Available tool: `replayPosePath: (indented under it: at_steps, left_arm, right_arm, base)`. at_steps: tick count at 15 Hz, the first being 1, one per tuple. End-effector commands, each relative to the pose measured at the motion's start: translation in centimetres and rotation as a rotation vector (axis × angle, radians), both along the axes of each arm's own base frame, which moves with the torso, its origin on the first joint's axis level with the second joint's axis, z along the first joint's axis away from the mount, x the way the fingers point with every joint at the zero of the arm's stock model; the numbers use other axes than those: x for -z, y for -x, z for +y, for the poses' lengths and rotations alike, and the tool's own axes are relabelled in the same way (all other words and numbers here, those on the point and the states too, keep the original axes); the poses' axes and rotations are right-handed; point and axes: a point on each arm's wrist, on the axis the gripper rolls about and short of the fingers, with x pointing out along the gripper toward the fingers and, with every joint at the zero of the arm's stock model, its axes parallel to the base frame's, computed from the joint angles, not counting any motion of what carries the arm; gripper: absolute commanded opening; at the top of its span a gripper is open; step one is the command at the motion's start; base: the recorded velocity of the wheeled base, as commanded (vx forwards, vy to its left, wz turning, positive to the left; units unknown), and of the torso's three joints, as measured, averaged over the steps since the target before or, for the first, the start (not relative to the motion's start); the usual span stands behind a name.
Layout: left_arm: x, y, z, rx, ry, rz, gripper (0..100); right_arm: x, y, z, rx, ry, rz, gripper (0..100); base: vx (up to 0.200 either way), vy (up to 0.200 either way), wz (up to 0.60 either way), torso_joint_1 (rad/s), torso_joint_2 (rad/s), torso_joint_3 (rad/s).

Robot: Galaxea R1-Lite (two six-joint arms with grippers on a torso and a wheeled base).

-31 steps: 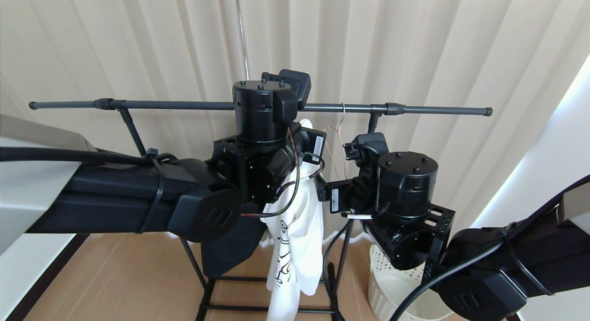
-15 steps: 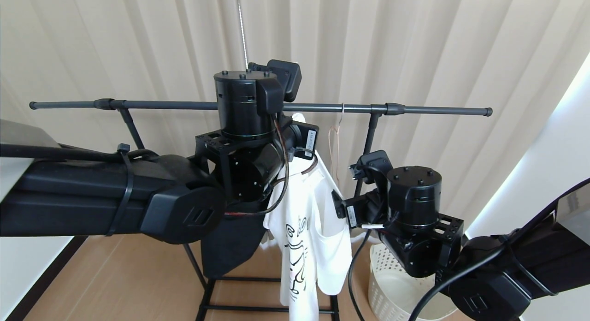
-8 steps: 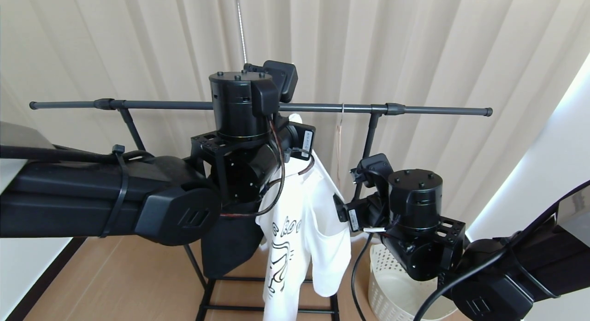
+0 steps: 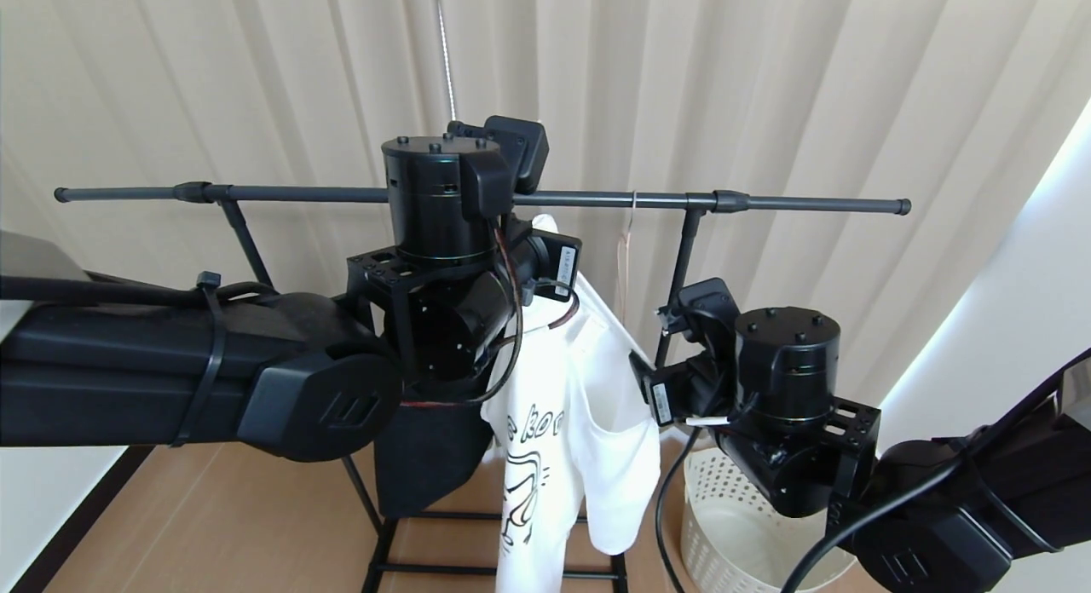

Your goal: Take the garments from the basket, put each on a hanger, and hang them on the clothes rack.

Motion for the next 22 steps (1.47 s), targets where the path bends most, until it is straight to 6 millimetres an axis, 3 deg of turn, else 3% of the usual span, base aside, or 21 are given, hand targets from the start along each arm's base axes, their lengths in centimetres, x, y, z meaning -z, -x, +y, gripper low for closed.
replayPosePath:
  at_steps: [1,3,5,6,8,10,11,14,18,19,22]
  left_arm:
    - [0.0,0.0,0.0,0.000,0.001,-0.001,0]
    - [-0.1,0.0,0.0,0.000,0.002,-0.002,0]
    - [0.4,0.1,0.2,-0.001,-0.017,0.015,0]
    - [1.8,0.5,0.6,0.010,-0.063,0.061,0]
    - [4.2,1.0,0.5,0.068,-0.103,0.131,0]
    - [6.4,1.1,-0.2,0.094,-0.141,0.181,0]
    - [6.5,1.3,-0.4,0.100,-0.135,0.188,100]
    - [6.5,1.9,-0.8,0.119,-0.123,0.194,100]
    - [5.7,2.3,0.6,0.208,-0.080,0.211,100]
    - [4.9,2.4,1.1,0.260,-0.036,0.214,100]
    - [3.1,3.3,3.6,0.464,0.059,0.297,100]
  right_arm:
    - [-0.3,0.2,-0.2,-0.002,-0.005,-0.006,0]
    - [-0.3,0.2,-0.2,-0.003,-0.005,-0.005,0]
    - [-1.3,-0.2,-1.5,0.033,-0.011,-0.028,0]
    - [-2.8,0.1,-3.5,0.051,0.009,-0.062,0]
    - [-4.2,1.1,-5.4,0.022,0.040,-0.091,0]
    - [-5.0,1.8,-5.9,0.019,0.052,-0.112,0]
    - [-5.1,1.9,-6.0,0.021,0.053,-0.115,0]
    - [-5.6,2.1,-7.4,0.047,0.100,-0.134,0]
    - [-6.5,4.5,-10.9,0.017,0.206,-0.117,0]
    - [-6.7,5.7,-11.8,-0.030,0.261,-0.106,0]
    - [-7.4,6.8,-14.4,-0.058,0.325,-0.074,0]
  base:
    - [0.000,0.000,0.00,0.000,0.00,0.000]
    - [0.000,0.000,0.00,0.000,0.00,0.000]
    - [0.000,0.000,0.00,0.000,0.00,0.000]
    - [0.000,0.000,0.00,0.000,0.00,0.000]
    - [0.000,0.000,0.00,0.000,0.00,0.000]
    - [0.000,0.000,0.00,0.000,0.00,0.000]
    - [0.000,0.000,0.00,0.000,0.00,0.000]
    - [0.000,0.000,0.00,0.000,0.00,0.000]
    - [0.000,0.000,0.00,0.000,0.00,0.000]
    - [0.000,0.000,0.00,0.000,0.00,0.000]
    - [0.000,0.000,0.00,0.000,0.00,0.000]
